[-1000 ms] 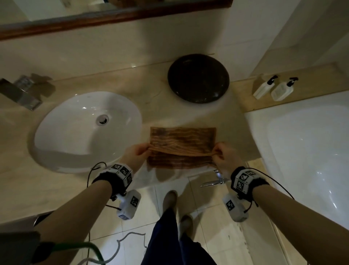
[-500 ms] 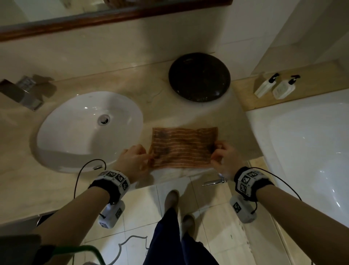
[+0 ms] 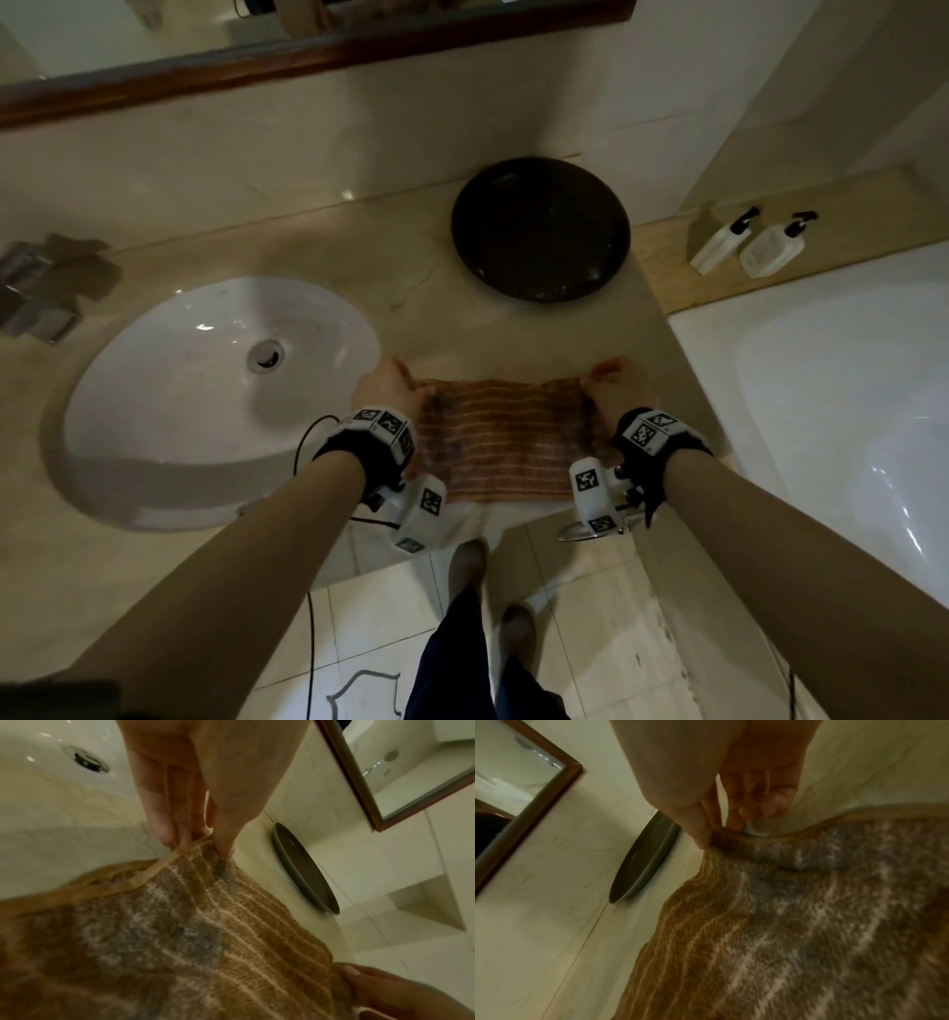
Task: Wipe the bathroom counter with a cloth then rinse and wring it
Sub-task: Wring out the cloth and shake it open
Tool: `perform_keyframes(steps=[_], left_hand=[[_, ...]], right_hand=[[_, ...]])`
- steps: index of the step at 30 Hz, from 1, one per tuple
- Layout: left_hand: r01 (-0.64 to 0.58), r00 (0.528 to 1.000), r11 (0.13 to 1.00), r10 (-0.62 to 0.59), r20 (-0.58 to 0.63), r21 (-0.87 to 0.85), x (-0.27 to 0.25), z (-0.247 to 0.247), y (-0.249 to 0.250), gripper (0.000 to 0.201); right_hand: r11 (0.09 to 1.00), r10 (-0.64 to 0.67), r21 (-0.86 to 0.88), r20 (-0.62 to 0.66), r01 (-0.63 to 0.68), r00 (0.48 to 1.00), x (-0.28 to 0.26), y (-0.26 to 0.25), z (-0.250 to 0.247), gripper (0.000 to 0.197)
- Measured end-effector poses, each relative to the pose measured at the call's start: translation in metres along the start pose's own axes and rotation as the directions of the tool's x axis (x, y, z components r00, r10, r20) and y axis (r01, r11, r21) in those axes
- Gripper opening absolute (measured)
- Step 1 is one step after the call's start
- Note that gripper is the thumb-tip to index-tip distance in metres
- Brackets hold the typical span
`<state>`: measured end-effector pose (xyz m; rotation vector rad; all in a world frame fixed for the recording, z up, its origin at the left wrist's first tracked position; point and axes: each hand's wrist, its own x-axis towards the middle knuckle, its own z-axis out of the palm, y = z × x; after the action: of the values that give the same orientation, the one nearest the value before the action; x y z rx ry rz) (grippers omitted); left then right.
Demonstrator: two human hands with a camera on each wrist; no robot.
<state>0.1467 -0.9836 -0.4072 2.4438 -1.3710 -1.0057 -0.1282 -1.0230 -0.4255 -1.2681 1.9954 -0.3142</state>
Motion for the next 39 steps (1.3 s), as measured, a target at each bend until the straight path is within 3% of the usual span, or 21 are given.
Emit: perform_keyframes(steps=[4,10,12,14,17,20,23,26,30,33,36,39], left_hand=[[-0.093,0.995,0.994,0.091,0.027,0.064,0.008,0.001,-0.008,0.014],[-0.101,0.991,0.993,0.105,-0.087,0.053,0.015,-0.008,-0.017,0.014],[-0.195,0.964,0.979,0.201,-0.174,0.054,0.006,-0.006,-0.014,0.019],[-0.368,0.905,0.928,0.373,-0.204,0.067,-0.011,-0.001,-0.008,0.017],[-0.578,0.805,0.798,0.592,-0.045,0.172,-0.035,0.016,-0.002,0.03],[-0.59,0.807,0.744,0.536,0.248,0.314,-0.038,0.036,-0.012,0.076],[-0.618,0.786,0.64,0.508,0.353,0.456,-0.026,0.042,-0.036,0.095],[-0.638,0.767,0.554,0.515,0.382,0.535,-0.019,0.039,-0.048,0.097],[-0.612,0.788,0.547,0.486,0.379,0.571,-0.025,0.037,-0.042,0.1],[-0.611,0.785,0.543,0.509,0.353,0.576,-0.031,0.029,-0.022,0.096],[-0.701,0.703,0.518,0.616,0.355,0.49,-0.029,0.018,0.024,0.069],[-0.823,0.561,0.428,0.716,0.415,0.373,-0.017,0.021,0.08,0.037]], right_hand=[[1.0,0.001,0.002,0.001,-0.001,1.0,0.005,0.01,-0.002,0.016],[0.999,0.046,0.022,-0.059,-0.045,0.997,0.009,0.012,-0.01,0.03],[0.999,0.036,0.032,-0.115,-0.032,0.993,0.003,0.008,-0.012,0.031],[1.0,-0.007,0.007,-0.121,0.007,0.993,-0.007,0.003,-0.009,0.024],[0.996,0.01,0.085,0.111,-0.02,0.994,-0.023,-0.007,0.005,0.019],[0.939,0.079,0.292,0.329,-0.181,0.941,-0.036,-0.013,0.018,0.012],[0.872,0.111,0.414,0.355,-0.262,0.928,-0.038,-0.01,0.015,0.011],[0.84,0.1,0.468,0.367,-0.276,0.925,-0.035,-0.003,0.012,0.009],[0.819,0.11,0.496,0.358,-0.288,0.927,-0.04,-0.006,0.01,0.007],[0.819,0.179,0.5,0.241,-0.28,0.954,-0.049,0.001,0.003,0.012],[0.933,0.222,0.295,-0.017,-0.207,0.975,-0.056,0.02,-0.007,0.02],[0.973,0.226,0.053,-0.044,-0.223,0.973,-0.07,0.032,-0.016,0.019]])
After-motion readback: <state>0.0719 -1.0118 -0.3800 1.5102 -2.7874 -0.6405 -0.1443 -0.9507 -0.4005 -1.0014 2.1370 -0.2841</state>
